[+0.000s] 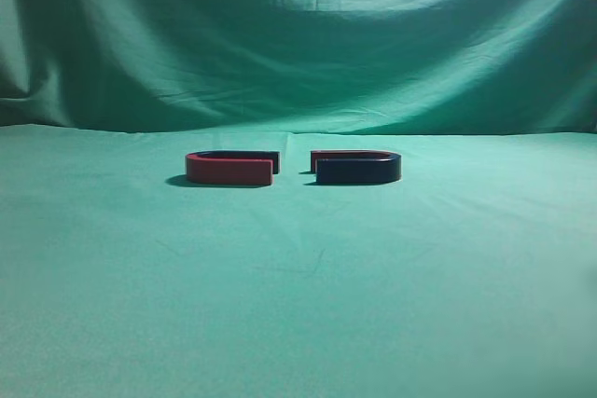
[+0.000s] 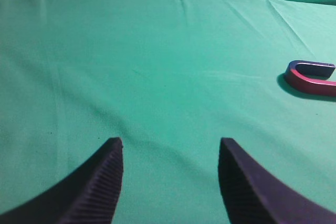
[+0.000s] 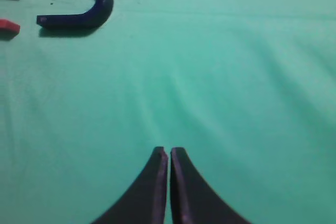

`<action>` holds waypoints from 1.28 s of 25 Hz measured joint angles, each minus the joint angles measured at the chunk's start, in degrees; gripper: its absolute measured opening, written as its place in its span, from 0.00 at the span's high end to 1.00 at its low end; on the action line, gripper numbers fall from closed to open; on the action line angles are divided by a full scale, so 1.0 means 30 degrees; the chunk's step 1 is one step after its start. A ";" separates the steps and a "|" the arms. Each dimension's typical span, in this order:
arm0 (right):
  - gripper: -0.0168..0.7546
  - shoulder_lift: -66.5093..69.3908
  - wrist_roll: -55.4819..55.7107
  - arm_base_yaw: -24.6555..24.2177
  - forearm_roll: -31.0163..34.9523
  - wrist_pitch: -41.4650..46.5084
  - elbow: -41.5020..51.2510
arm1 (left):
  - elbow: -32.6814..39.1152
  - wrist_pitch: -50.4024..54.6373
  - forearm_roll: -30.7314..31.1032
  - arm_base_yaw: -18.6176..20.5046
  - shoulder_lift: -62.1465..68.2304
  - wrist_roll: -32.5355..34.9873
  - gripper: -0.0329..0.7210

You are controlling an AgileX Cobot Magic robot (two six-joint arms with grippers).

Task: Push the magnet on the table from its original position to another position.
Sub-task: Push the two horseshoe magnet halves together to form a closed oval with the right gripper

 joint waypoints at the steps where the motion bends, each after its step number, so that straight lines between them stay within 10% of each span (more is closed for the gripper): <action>1: 0.98 0.1015 0.0000 0.0358 0.0075 -0.0092 -0.0554 | 0.0000 0.0000 0.0000 0.0000 0.0000 0.0000 0.46; 17: 0.98 1.3004 0.0499 0.2625 -0.0301 -0.0065 -0.9771 | 0.0000 0.0000 0.0000 0.0000 0.0000 0.0000 0.46; 32: 0.98 1.5477 0.0889 0.3530 -0.0697 -0.0216 -1.1948 | 0.0000 0.0000 0.0000 0.0000 0.0000 0.0000 0.46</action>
